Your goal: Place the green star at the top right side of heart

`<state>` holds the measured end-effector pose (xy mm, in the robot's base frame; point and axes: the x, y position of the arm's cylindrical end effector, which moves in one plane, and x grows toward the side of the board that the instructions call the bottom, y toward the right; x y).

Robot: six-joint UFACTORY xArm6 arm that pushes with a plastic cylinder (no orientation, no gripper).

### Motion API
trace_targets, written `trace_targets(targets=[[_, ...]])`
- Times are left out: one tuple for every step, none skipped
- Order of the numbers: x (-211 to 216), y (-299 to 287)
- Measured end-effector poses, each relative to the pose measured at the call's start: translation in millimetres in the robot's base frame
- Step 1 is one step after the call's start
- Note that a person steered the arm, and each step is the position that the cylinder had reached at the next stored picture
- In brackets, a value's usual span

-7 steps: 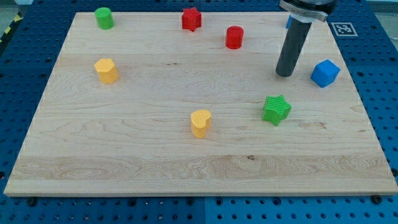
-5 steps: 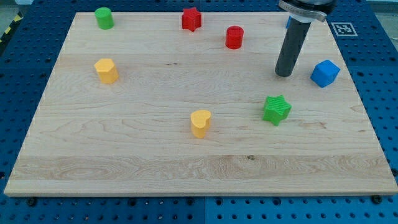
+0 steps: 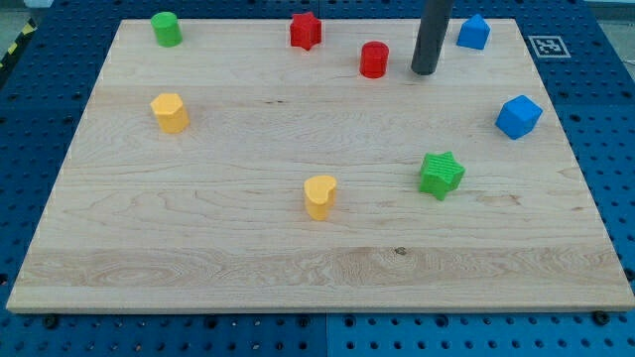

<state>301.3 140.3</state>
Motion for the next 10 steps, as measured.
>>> trace_targets(targets=[[0,0],[15,1],[57,1],[106,1],[150,18],[178,36],[186,23],[187,-17],[187,-51],[190,-58]])
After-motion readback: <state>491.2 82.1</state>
